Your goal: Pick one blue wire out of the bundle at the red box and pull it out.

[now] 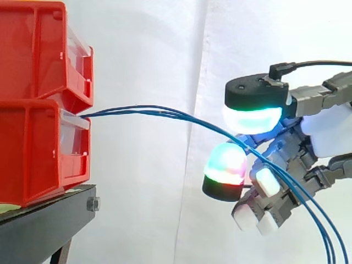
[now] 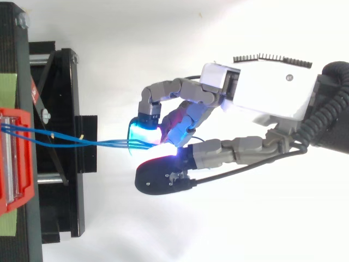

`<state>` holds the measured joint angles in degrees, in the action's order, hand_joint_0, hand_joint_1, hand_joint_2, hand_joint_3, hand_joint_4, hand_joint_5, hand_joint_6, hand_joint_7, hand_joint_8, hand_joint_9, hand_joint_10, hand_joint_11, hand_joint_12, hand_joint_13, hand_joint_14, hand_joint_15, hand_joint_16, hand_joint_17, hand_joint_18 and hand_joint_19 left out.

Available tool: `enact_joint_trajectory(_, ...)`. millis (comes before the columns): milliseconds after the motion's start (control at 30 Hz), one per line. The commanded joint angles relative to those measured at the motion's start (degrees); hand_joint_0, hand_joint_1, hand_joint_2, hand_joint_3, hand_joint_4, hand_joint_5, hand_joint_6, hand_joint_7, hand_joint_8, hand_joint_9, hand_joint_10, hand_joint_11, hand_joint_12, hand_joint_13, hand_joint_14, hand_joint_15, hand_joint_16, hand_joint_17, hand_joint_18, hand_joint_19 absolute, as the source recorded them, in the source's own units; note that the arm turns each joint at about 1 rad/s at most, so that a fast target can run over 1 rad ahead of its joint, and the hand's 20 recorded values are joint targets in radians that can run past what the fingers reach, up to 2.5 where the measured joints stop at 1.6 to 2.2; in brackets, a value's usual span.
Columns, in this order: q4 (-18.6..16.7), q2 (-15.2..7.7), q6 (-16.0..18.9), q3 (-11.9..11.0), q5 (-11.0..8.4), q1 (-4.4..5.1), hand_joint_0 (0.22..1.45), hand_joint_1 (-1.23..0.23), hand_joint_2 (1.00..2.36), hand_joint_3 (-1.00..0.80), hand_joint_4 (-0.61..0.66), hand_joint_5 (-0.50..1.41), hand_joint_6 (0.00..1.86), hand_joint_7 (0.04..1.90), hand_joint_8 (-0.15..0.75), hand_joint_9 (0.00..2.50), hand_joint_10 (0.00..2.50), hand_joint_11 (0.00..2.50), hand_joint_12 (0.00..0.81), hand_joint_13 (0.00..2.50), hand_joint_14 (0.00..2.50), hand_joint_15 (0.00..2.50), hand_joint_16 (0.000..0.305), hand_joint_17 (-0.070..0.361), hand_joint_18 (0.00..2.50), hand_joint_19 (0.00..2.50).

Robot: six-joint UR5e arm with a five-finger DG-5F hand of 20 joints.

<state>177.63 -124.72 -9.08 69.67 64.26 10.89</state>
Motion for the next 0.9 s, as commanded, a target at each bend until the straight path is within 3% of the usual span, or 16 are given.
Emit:
enact_joint_trajectory(0,0.0,0.5,-0.1,0.4,0.17,-0.08,0.56,-0.65,1.01,-0.24,0.30,-0.06,0.50,1.22,0.279,1.05,0.02,0.51,0.410,0.70,0.02,0.42,0.071,0.160,0.47,0.55)
enact_joint_trajectory(233,0.2,0.6,-0.1,0.4,0.34,-0.35,0.56,-0.67,1.01,-0.20,0.29,-0.06,0.51,1.25,0.290,1.05,0.02,0.52,0.415,0.71,0.02,0.42,0.072,0.162,0.49,0.55)
enact_joint_trajectory(267,0.2,0.7,-0.1,0.4,0.34,-0.35,0.57,-0.68,1.01,-0.18,0.29,-0.07,0.57,1.14,0.291,1.05,0.02,0.52,0.417,0.71,0.02,0.42,0.073,0.163,0.49,0.55)
enact_joint_trajectory(467,0.2,1.0,-0.5,0.3,0.25,-0.35,0.59,-0.69,1.00,-0.10,0.32,-0.07,0.60,1.09,0.293,1.07,0.02,0.53,0.421,0.73,0.02,0.42,0.074,0.167,0.52,0.54)
enact_joint_trajectory(633,0.2,1.0,-0.5,0.3,0.34,-0.43,0.60,-0.61,1.05,-0.10,0.35,-0.04,0.51,1.29,0.282,1.08,0.02,0.49,0.418,0.73,0.02,0.41,0.074,0.167,0.51,0.55)
enact_joint_trajectory(767,0.2,1.2,-0.7,0.3,0.25,-0.43,0.63,-0.59,1.00,-0.07,0.34,-0.04,0.50,1.29,0.273,1.08,0.02,0.48,0.408,0.73,0.02,0.41,0.072,0.162,0.50,0.56)
enact_joint_trajectory(867,0.2,1.3,-0.9,0.3,0.25,-0.43,0.64,-0.70,1.00,-0.05,0.28,-0.06,0.53,1.23,0.281,1.06,0.02,0.54,0.406,0.73,0.02,0.42,0.070,0.157,0.50,0.56)
